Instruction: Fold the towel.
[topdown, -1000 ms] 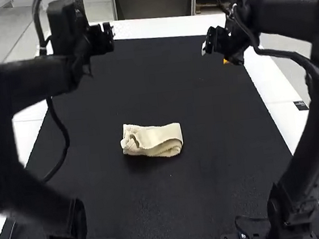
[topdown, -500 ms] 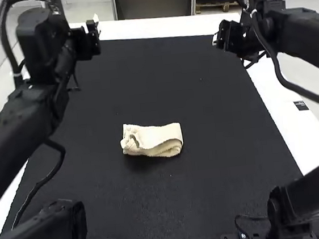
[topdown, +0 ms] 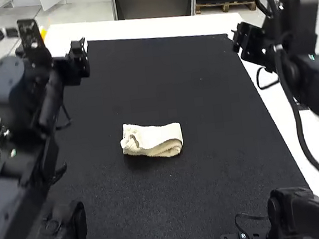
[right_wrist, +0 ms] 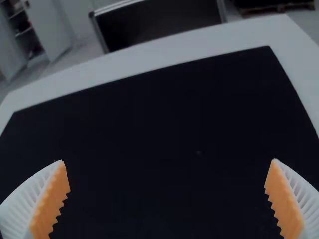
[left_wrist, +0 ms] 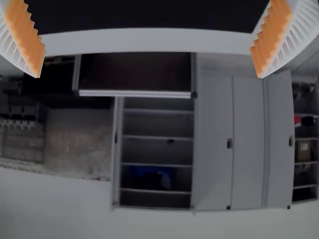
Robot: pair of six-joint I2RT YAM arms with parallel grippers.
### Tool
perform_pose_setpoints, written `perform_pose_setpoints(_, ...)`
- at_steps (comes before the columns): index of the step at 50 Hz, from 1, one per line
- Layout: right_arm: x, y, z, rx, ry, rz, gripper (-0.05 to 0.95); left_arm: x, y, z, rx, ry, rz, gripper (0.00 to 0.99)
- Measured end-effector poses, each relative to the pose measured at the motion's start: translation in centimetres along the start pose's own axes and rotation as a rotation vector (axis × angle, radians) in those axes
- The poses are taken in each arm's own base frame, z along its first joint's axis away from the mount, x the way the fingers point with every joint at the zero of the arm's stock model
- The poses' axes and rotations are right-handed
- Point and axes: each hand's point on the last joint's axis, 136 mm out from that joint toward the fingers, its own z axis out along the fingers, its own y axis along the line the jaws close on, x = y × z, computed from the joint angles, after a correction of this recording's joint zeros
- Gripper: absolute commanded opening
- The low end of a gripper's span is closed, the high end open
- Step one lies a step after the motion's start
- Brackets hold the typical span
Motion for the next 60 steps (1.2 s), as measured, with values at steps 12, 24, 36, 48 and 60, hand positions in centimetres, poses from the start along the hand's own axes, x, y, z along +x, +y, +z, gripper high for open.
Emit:
perform_pose_setpoints(12, -1.3, 0.2, -2.1, -0.023, -0.142, -0.011, 0.90, -1.8, 0.2, -2.3, -0.003, -0.099, 0.016, 0.966)
perform_pose_setpoints(24, -1.4, 0.0, -4.1, -0.036, -0.271, -0.048, 0.91, -3.2, 0.5, -3.5, -0.020, -0.204, 0.064, 0.966)
perform_pose_setpoints(36, -2.0, 0.6, -9.7, -0.090, -0.508, -0.079, 0.85, -4.0, 0.4, -4.3, -0.025, -0.329, 0.117, 0.967)
perform_pose_setpoints(48, -0.9, 0.7, -11.8, -0.117, -0.592, -0.115, 0.84, -2.9, 0.2, -4.4, -0.011, -0.337, 0.132, 0.967)
perform_pose_setpoints(60, 0.5, 0.1, -10.7, -0.096, -0.610, -0.179, 0.84, -0.7, -0.1, -4.9, 0.005, -0.390, 0.148, 0.967)
